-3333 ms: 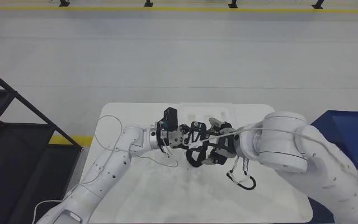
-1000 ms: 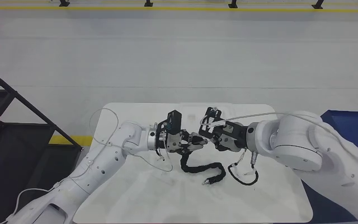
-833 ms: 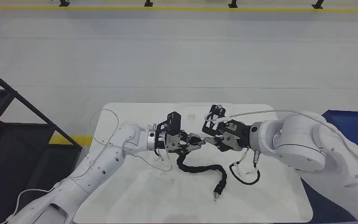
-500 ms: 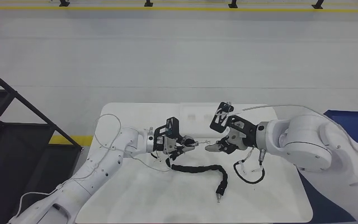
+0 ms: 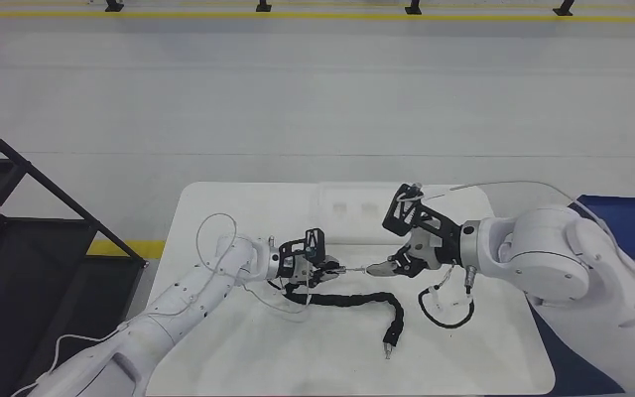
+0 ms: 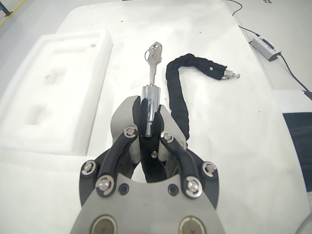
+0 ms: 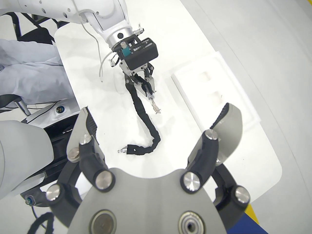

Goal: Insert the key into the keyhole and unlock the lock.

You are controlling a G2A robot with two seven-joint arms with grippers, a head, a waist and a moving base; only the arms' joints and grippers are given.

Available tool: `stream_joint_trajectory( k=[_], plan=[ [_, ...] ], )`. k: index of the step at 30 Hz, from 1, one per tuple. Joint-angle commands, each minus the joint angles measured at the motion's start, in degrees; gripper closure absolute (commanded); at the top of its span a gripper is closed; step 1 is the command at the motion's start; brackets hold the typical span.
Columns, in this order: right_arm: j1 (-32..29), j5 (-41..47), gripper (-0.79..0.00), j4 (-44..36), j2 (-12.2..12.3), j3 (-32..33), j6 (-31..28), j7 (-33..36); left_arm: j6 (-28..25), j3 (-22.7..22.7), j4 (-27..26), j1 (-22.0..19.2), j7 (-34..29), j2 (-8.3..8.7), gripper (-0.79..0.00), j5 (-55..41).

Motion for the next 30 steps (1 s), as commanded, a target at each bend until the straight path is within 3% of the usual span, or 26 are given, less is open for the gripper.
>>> stream_joint_trajectory(
  k=[1, 5, 9, 17, 23, 30],
  plan=[
    [0.3, 0.8, -0.785, 1.2, -0.3, -0.5, -1.2, -0.9, -0.1, 0.5, 1.1, -0.5, 0.9, -0.56, -0.785, 0.2],
    [1.3, 1.5, -0.785, 5.3, -0.9, -2.1, -4.1, -1.9, -1.3, 0.6, 3.0, -2.3, 2.6, -1.30, -0.785, 0.6],
    [3.1, 2.8, -0.785, 10.0, -1.9, -4.0, -9.1, -5.1, -6.0, -0.6, 4.7, -5.5, 6.3, -1.28, -0.785, 1.5],
    [11.0, 4.2, -0.785, 23.7, -4.8, -8.6, -23.8, -11.8, -6.0, 1.1, 7.0, -14.4, 13.7, 0.52, -0.785, 0.8],
    [18.9, 7.6, -0.785, 33.3, -7.2, -11.8, -30.6, -12.2, -6.0, 7.0, 10.2, -22.1, 21.2, 2.98, -0.785, -4.1],
    [27.0, 11.3, -0.785, 41.8, -9.2, -14.2, -35.2, -9.5, -6.0, 19.7, 13.6, -31.7, 27.2, 6.88, -0.785, -14.3]
  ],
)
